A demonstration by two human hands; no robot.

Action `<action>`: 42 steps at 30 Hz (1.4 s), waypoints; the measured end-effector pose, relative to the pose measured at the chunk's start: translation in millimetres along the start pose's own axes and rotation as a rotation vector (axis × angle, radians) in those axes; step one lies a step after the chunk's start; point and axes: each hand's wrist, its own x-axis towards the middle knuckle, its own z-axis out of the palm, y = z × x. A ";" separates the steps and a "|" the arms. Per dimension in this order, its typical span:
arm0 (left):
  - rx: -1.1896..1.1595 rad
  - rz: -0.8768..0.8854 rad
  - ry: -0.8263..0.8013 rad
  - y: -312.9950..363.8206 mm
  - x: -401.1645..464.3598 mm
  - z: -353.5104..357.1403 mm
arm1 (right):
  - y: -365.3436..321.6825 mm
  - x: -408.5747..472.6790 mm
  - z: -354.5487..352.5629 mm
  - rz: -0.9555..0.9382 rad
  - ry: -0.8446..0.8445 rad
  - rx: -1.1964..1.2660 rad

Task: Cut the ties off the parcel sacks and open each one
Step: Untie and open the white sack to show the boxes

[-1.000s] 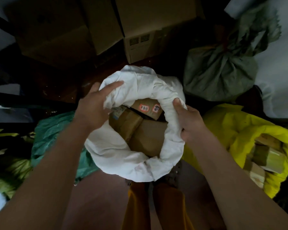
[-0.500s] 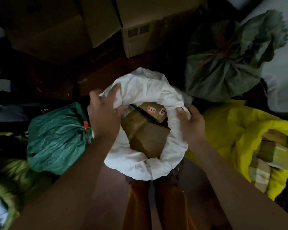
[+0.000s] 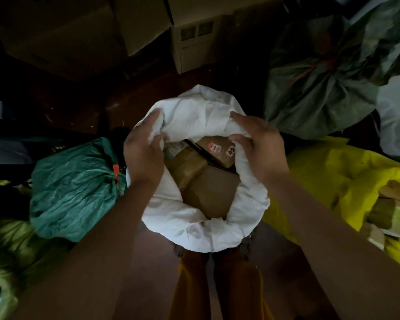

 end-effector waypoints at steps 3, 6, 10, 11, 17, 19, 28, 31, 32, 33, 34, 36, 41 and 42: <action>-0.240 -0.132 -0.110 -27.5 9.2 -19.7 | 16.3 3.7 -3.9 0.101 0.078 0.140; -0.450 -0.409 -0.204 -40.4 8.1 -24.2 | 25.3 -3.0 3.1 0.284 0.091 0.265; -0.460 -0.420 -0.213 -33.8 4.9 -19.9 | 26.3 -6.1 7.5 0.416 0.056 0.375; -0.440 -0.406 -0.198 -32.9 3.7 -18.6 | 26.6 -4.5 6.0 0.456 0.049 0.422; -0.477 -0.637 -0.110 -27.3 -4.1 -15.5 | 28.5 -2.2 -1.4 0.627 0.037 0.595; -0.141 -0.461 -0.071 -22.2 -2.9 -15.4 | 25.7 1.4 -0.7 0.640 0.042 0.609; 0.809 0.304 -0.281 1.8 -8.6 1.4 | 5.7 1.1 4.5 0.493 0.125 0.105; 0.877 0.300 -0.215 6.8 -9.2 11.3 | -11.0 -2.5 11.7 0.148 0.300 -0.228; 0.856 0.300 -0.208 7.5 -9.3 14.1 | -15.6 -1.4 14.5 0.009 0.282 -0.245; 0.829 0.299 -0.221 7.4 -9.3 15.2 | -19.3 0.6 18.1 -0.117 0.227 -0.238; 0.804 0.297 -0.245 6.8 -9.1 15.1 | -22.0 2.4 22.4 -0.205 0.156 -0.236; 0.759 0.300 -0.305 3.7 -7.6 12.2 | -24.8 7.2 30.2 -0.268 0.025 -0.298; 0.609 0.319 -0.339 -3.7 0.7 8.7 | -27.9 19.3 37.1 -0.208 -0.033 -0.411; 0.556 0.307 -0.316 -3.4 1.9 9.6 | -28.6 20.9 37.0 -0.217 -0.018 -0.414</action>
